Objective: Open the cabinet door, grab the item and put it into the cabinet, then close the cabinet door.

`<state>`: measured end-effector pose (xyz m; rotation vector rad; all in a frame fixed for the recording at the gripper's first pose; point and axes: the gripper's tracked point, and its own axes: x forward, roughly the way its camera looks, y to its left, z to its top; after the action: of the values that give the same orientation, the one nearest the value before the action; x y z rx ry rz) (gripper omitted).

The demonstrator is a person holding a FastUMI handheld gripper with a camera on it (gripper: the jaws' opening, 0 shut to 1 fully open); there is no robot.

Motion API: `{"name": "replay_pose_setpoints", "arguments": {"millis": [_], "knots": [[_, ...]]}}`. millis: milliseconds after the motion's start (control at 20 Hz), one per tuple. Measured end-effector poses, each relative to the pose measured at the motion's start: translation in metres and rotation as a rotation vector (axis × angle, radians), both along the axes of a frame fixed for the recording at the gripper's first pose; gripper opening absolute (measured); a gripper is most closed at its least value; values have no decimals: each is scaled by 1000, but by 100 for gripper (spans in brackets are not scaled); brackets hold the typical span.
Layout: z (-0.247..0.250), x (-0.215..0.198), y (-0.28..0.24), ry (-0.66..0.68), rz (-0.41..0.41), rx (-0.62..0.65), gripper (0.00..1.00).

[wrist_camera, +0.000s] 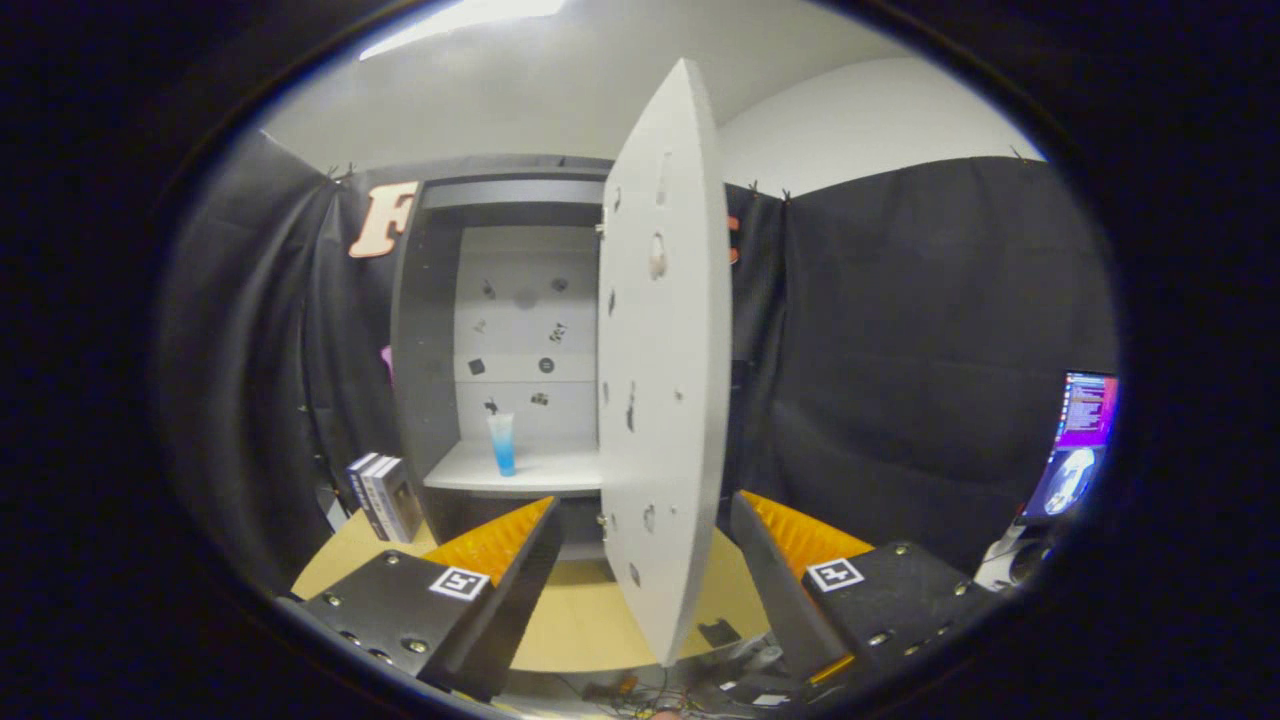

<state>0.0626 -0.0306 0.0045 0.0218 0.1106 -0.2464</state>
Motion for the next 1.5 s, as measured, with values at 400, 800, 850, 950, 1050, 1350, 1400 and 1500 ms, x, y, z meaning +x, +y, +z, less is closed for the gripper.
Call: {"name": "replay_pose_setpoints", "arguments": {"millis": [400,800,850,950,1050,1350,1400,1500], "knots": [[-18,25,-90,27,-117,6,100],[-21,44,-55,22,-85,14,95],[-20,43,-48,17,-63,30,95],[-20,44,-25,6,2,57,95],[-20,49,3,-3,74,70,95],[-23,82,80,-1,238,67,95],[-23,87,90,2,259,77,95],[-25,97,113,5,296,88,95]]}}
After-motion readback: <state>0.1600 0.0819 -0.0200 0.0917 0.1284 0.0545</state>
